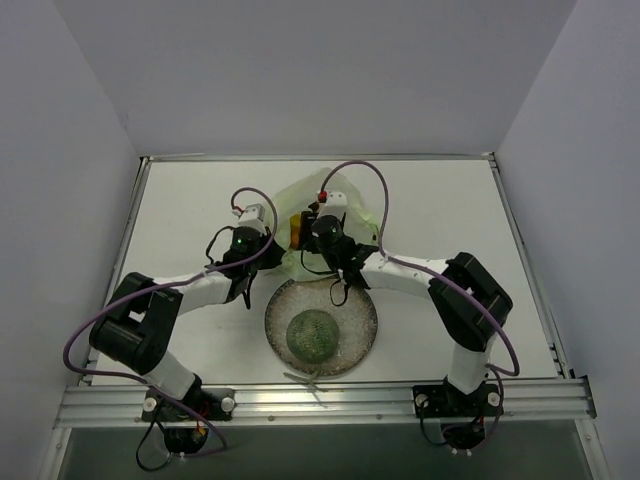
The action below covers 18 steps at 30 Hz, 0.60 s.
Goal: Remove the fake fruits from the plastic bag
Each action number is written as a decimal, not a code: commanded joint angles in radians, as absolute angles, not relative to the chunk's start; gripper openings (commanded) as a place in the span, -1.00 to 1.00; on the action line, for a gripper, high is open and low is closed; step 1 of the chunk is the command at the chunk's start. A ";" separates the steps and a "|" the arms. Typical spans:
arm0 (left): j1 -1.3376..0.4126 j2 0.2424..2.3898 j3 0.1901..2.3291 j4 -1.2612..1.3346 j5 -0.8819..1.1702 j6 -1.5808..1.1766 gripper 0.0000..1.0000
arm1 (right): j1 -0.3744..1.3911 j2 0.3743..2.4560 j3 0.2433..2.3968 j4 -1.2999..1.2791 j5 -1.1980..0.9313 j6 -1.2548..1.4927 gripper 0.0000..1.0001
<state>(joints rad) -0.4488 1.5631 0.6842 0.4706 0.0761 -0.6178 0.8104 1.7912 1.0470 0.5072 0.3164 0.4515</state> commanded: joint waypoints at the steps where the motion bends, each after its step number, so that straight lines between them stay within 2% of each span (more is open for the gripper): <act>1: -0.443 1.537 0.689 0.491 0.069 -0.646 -0.95 | 0.813 1.856 1.097 0.538 0.416 0.528 0.08; 3: -0.443 1.529 0.677 0.495 0.058 -0.652 -0.95 | 0.813 1.884 1.121 0.541 0.436 0.541 0.25; 14: -0.449 1.531 0.649 0.525 0.029 -0.689 -0.95 | 0.798 2.051 1.242 0.545 0.384 0.543 0.28; 16: -0.449 1.531 0.653 0.502 0.009 -0.692 -0.95 | 0.796 2.072 1.255 0.542 0.374 0.542 0.41; 18: -0.449 1.528 0.661 0.480 0.009 -0.692 -0.95 | 0.790 2.086 1.275 0.538 0.356 0.538 0.45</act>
<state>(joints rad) -0.4496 1.5616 0.6407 0.4973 0.0399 -0.6785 0.8036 2.0743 1.2186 0.5266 0.3672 0.5289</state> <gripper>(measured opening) 0.028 0.717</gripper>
